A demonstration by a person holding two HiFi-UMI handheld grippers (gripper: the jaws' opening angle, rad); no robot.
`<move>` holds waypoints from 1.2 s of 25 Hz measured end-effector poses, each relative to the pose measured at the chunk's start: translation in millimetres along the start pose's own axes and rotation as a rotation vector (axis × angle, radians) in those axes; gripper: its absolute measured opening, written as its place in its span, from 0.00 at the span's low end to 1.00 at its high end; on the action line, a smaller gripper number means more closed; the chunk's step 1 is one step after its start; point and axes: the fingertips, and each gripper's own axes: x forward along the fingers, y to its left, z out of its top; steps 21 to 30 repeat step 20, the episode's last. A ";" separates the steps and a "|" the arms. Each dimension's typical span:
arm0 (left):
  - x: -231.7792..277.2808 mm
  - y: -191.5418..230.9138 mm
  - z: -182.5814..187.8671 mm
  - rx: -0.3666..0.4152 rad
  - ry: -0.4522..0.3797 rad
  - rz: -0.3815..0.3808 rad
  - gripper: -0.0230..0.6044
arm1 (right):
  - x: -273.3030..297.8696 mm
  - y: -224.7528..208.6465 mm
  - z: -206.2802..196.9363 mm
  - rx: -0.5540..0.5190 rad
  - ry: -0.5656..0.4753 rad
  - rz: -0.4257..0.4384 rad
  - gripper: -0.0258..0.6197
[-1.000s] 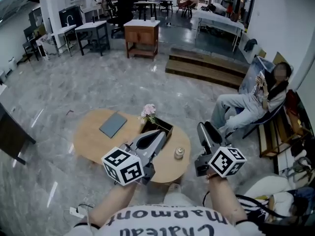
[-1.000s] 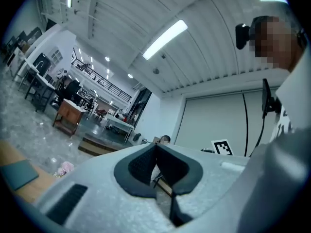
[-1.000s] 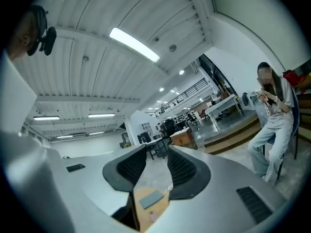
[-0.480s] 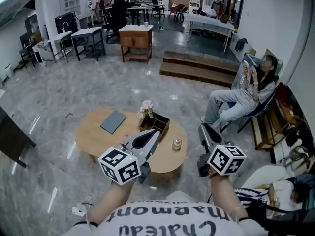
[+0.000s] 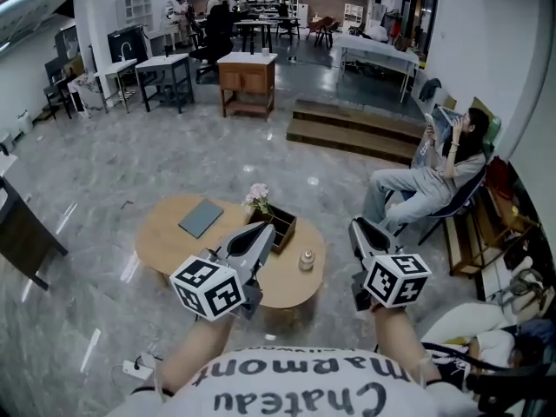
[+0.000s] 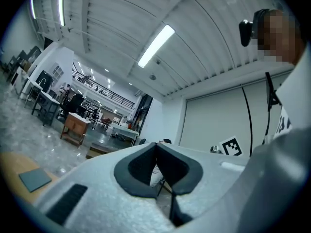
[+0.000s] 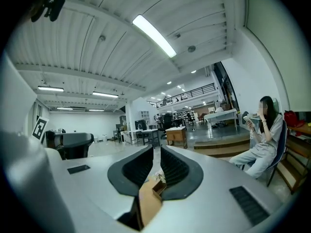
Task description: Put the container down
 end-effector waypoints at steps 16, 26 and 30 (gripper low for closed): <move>17.3 -27.9 -18.3 -0.015 0.014 0.019 0.06 | -30.8 -41.8 -7.2 0.000 0.040 -0.019 0.12; 22.2 -29.1 -20.0 -0.015 0.021 0.023 0.06 | -32.7 -48.4 -10.6 0.005 0.056 -0.028 0.12; 22.2 -29.1 -20.0 -0.015 0.021 0.023 0.06 | -32.7 -48.4 -10.6 0.005 0.056 -0.028 0.12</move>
